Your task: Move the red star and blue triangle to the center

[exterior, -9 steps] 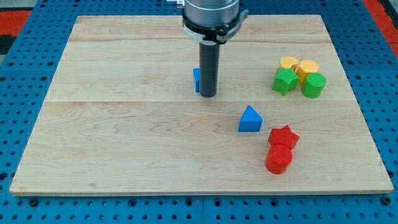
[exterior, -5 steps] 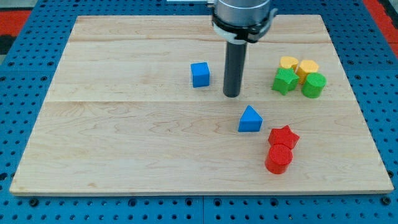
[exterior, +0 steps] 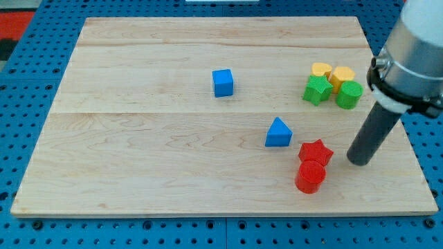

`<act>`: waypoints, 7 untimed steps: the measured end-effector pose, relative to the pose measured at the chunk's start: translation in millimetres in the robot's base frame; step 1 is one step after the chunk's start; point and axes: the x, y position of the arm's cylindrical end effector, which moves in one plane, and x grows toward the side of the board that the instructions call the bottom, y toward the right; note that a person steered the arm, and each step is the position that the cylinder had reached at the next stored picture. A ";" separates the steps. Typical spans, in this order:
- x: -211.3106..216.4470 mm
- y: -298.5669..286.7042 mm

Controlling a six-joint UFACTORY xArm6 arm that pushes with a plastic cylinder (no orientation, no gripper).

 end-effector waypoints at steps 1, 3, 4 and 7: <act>15.0 -12.8; 8.1 -65.3; 0.0 -74.1; -55.2 -89.4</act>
